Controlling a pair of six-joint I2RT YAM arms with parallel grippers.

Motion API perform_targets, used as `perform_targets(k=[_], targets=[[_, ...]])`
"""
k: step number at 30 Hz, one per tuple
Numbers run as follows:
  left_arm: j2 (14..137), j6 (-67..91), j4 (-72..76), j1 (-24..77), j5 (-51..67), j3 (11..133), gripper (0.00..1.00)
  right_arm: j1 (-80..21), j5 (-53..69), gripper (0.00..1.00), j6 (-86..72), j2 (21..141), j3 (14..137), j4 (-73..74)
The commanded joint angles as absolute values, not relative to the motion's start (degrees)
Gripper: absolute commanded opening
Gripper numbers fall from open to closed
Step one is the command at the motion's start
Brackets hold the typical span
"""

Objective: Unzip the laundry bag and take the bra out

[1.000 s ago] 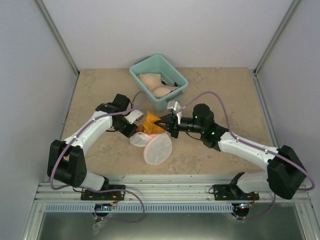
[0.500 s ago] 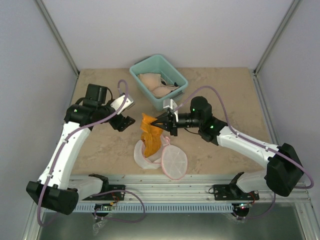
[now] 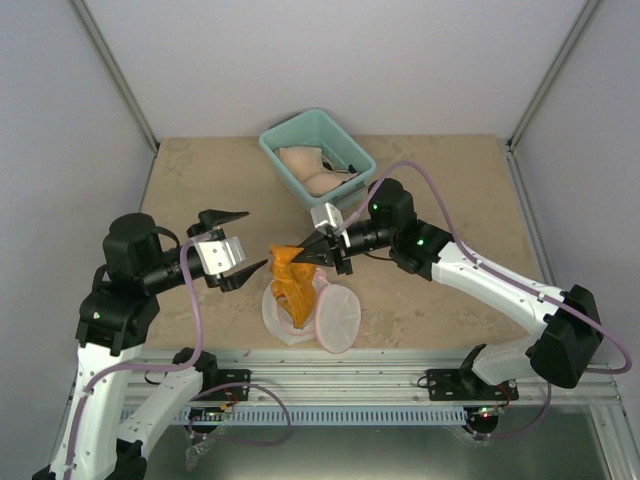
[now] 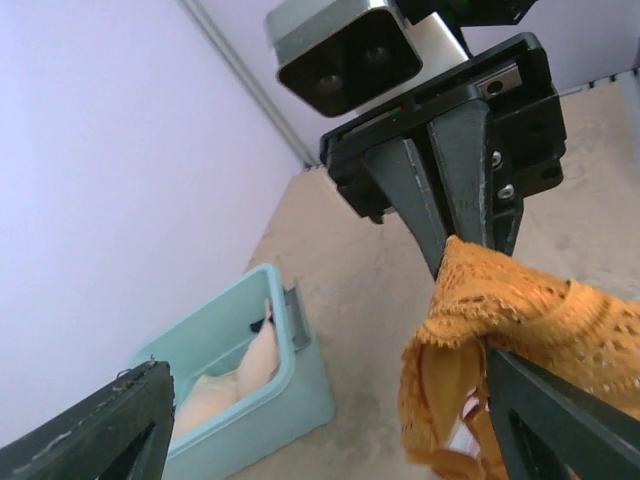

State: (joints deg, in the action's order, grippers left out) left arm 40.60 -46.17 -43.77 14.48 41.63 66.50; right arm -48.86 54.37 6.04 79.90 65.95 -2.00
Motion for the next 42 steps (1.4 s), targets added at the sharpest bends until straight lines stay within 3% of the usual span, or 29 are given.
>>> perform_targets(k=[1, 8, 12, 16, 19, 24, 28, 33, 37, 42], targets=[[42.3, -47.5, -38.4, 15.5, 47.8, 63.6, 0.84, -49.7, 55.7, 0.01, 9.3, 82.4, 69.2, 2.8], [43.5, -65.2, -46.7, 21.9, 43.6, 63.3, 0.69, -50.1, 55.4, 0.01, 8.6, 83.7, 69.6, 2.1], [43.5, -63.5, -45.1, 23.0, 44.4, 63.1, 0.27, -50.2, 54.6, 0.03, 8.4, 84.3, 69.8, 2.3], [42.8, -65.0, -47.3, 23.6, 45.0, 62.2, 0.00, -50.2, 54.1, 0.04, 8.2, 84.4, 69.4, 1.9], [42.2, -63.7, -47.4, 23.6, 45.1, 61.7, 0.00, -50.2, 52.7, 0.08, 8.3, 84.2, 69.4, 2.2], [42.0, -28.7, -26.7, 23.6, 38.7, 61.0, 0.00, -48.8, 46.7, 0.45, 5.9, 82.2, 66.2, 0.6], [41.4, -6.7, -17.8, 23.6, 34.7, 59.5, 0.00, -45.8, 42.7, 0.62, 2.4, 78.8, 60.8, -2.5], [41.3, 11.3, -15.8, 23.6, 21.2, 58.6, 0.00, -44.1, 34.4, 0.65, 0.6, 74.5, 57.0, -0.8], [41.9, 13.3, -17.1, 23.6, 10.5, 60.7, 0.00, -44.5, 26.9, 0.66, 0.2, 72.0, 56.7, 3.0], [42.3, 10.8, -17.4, 23.6, 12.1, 61.4, 0.00, -47.7, 26.6, 0.66, -0.8, 70.9, 55.5, -0.8]])
